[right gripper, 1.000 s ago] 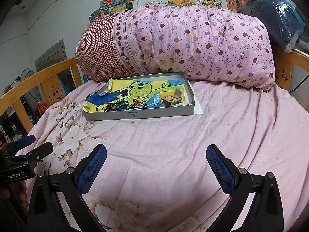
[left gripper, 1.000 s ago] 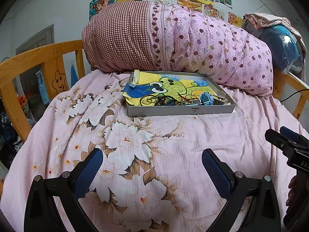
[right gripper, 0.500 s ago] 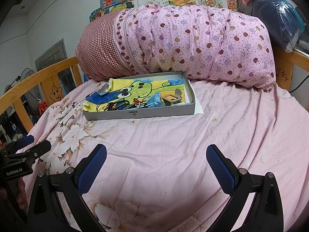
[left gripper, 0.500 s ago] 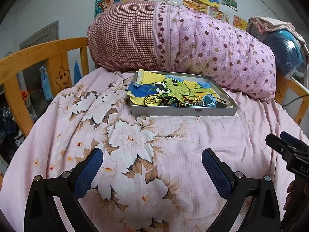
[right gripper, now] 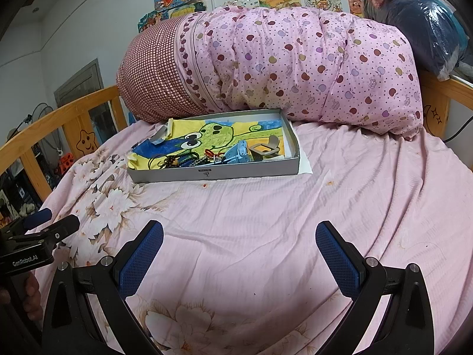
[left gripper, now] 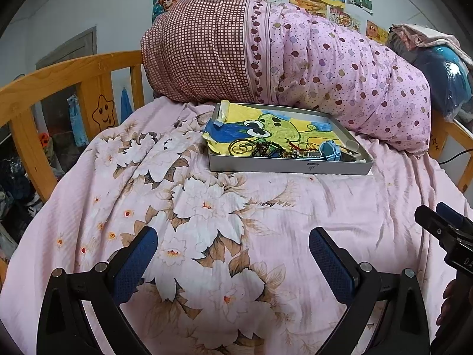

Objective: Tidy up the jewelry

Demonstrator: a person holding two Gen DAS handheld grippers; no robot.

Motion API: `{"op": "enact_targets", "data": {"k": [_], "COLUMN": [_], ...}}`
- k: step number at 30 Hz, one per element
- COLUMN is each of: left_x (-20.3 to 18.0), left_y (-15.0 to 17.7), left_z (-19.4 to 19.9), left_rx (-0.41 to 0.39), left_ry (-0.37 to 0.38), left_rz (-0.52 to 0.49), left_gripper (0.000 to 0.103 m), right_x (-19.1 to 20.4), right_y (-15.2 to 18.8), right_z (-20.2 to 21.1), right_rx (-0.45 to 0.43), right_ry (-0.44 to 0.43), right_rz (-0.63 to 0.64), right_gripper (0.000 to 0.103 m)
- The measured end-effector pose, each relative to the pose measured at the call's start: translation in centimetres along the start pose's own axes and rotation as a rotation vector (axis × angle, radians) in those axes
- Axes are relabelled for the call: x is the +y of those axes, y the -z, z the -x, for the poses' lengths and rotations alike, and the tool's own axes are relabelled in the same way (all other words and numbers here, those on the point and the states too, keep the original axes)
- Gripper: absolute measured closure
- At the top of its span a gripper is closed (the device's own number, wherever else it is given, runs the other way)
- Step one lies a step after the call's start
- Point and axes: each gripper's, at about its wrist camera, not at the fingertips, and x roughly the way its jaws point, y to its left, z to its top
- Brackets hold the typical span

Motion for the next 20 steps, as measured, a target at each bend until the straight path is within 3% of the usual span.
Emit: {"op": "enact_targets", "data": {"k": [20], "left_x": [-0.15], "left_y": [-0.16], "left_z": [-0.22], "left_rx": [0.013], "left_ry": [0.018], "left_rz": [-0.024], "left_gripper": [0.0], "right_x": [0.29], "right_y": [0.34], "right_z": [-0.26], "right_rx": [0.018], "right_ry": [-0.004], "right_rz": [0.003], "right_gripper": [0.002]}}
